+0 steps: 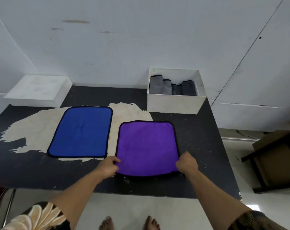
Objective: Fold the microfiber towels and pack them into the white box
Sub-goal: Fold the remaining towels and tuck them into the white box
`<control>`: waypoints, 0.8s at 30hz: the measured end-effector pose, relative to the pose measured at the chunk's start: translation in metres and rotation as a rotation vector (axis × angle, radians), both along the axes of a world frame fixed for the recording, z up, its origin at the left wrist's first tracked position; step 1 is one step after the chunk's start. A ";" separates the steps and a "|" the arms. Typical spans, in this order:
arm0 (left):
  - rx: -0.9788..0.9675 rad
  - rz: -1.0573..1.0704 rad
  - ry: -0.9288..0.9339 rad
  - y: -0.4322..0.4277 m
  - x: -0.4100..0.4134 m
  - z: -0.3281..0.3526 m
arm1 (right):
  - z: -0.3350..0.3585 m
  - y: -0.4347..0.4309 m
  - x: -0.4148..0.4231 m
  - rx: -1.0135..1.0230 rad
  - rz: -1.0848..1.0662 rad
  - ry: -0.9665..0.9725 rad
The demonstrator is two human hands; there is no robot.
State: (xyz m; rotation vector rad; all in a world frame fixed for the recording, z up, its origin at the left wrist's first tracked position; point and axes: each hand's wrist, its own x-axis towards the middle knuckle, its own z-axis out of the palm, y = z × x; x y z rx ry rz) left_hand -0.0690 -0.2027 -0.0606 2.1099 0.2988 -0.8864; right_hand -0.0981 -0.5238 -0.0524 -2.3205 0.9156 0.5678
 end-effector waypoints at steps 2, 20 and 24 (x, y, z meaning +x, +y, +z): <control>0.019 0.019 -0.038 -0.001 0.003 0.001 | 0.001 0.001 -0.002 -0.017 0.016 0.014; 0.470 -0.860 -0.822 0.008 -0.038 -0.019 | -0.010 0.042 -0.046 -0.270 0.815 -0.310; 0.496 -0.909 -0.805 0.001 -0.041 -0.019 | -0.019 0.053 -0.055 -0.283 0.851 -0.261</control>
